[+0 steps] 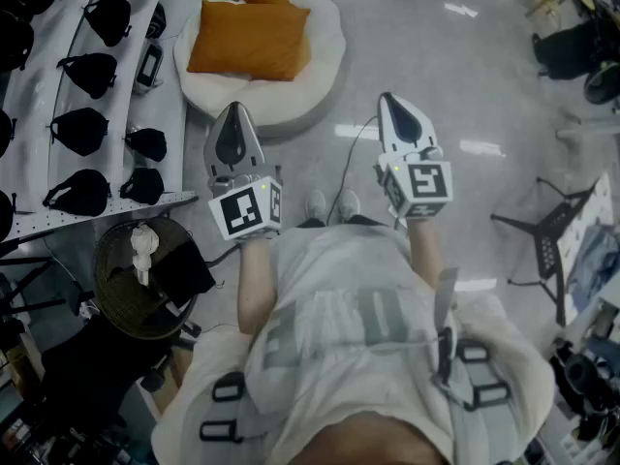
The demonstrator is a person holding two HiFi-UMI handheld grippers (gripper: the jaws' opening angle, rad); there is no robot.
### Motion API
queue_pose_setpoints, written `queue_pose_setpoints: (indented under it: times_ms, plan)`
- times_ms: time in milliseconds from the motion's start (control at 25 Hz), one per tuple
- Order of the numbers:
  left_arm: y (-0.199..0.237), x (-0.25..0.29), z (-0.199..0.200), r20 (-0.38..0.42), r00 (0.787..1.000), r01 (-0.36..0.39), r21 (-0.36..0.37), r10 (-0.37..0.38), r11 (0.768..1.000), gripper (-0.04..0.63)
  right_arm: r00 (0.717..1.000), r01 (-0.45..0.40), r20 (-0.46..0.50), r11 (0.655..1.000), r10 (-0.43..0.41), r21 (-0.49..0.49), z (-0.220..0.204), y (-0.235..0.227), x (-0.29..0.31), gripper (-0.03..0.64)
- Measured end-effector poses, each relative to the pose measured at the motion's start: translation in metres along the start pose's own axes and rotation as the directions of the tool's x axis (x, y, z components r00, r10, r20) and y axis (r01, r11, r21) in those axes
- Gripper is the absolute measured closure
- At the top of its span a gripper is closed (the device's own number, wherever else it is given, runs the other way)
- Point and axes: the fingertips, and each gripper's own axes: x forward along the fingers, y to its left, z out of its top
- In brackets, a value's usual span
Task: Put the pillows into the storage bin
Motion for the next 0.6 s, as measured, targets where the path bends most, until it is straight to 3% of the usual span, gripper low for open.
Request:
queue_pose_setpoints:
  times_ms: [600]
  plan:
    - [-0.024,0.004,-0.005,-0.025,1.000,-0.017,-0.019,0.017,1.000,0.588,0.998,0.043,0.037,0.997,-0.045,0.058,-0.009,-0.052,-0.021,0.609]
